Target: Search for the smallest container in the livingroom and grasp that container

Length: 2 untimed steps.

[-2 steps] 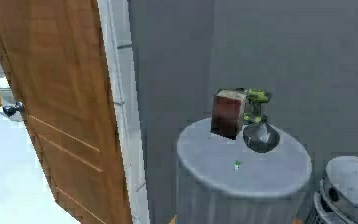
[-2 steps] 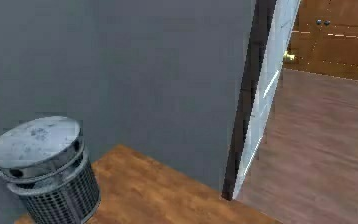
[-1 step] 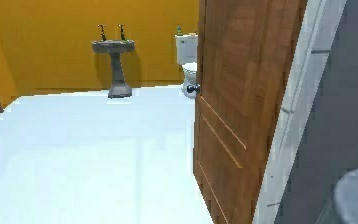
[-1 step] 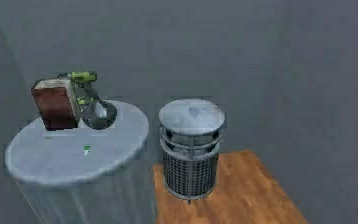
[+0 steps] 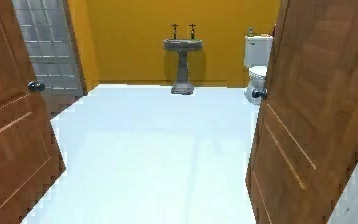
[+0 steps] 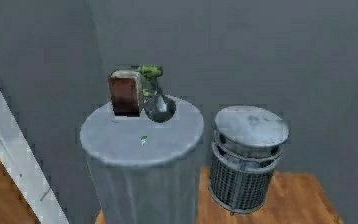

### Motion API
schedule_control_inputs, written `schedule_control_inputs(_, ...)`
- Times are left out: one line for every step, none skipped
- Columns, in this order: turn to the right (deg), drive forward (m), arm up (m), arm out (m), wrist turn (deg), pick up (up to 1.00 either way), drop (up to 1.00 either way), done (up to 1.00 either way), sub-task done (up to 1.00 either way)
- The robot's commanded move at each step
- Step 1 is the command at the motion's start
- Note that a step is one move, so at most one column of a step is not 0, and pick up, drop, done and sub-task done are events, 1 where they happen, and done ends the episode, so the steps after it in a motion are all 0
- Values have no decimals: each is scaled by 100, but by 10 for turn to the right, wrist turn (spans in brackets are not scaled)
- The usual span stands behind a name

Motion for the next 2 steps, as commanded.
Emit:
schedule_control_inputs(450,0,0,0,0,0,0,0,0)
schedule_control_inputs(450,0,0,0,0,0,0,0,0)
